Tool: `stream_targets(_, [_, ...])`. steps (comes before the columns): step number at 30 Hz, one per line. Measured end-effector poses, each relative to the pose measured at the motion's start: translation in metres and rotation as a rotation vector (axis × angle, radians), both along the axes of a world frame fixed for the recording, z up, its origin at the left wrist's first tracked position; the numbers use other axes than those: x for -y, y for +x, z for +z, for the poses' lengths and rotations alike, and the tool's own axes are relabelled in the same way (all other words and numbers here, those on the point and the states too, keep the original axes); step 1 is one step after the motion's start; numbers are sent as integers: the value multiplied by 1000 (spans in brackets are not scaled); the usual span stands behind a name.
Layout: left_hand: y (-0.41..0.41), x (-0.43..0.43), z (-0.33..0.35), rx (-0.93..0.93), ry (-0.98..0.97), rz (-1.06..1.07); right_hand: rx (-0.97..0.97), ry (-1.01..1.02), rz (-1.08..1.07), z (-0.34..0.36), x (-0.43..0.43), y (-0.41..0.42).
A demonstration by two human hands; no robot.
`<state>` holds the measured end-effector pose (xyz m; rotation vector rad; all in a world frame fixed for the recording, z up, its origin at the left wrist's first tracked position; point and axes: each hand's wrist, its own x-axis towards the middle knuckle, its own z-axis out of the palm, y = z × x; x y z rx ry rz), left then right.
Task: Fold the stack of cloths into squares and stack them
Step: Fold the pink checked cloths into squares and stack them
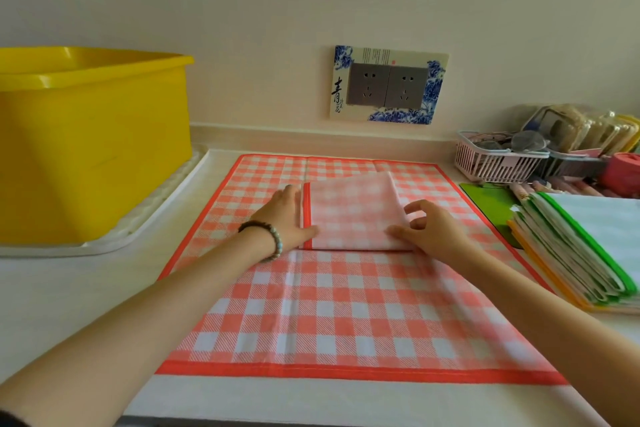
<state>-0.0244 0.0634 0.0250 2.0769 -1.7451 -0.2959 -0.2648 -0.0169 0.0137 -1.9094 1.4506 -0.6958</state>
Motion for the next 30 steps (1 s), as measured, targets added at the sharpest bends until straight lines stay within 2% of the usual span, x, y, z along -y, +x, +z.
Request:
stream_targets(3, [-12,12,-7,106,-40,-99,-13,12,-2,2,1,2])
stream_targets(6, [-16,20,-20,182,69,-145,-19,-32,-19,3,-3,4])
stream_targets(8, [-15,22,-27,205,123,-142,-89,-148,-23,4,-8,6])
stream_targets(11, [-17,22,-31,240,135,-140,-242,-433,19,6,-17,13])
stream_targets(13, [-18,22,-30,252,142,-136,-272,-522,77,7,-18,25])
stream_targets(19, [-17,24,-29,265,150,-131,-520,-423,265,-1,3,79])
stream_targets(23, [-17,25,-25,333,177,-147,-600,-294,345,-16,13,83])
stream_targets(30, [-18,28,-16,445,277,-158,-684,-198,279,-15,35,38])
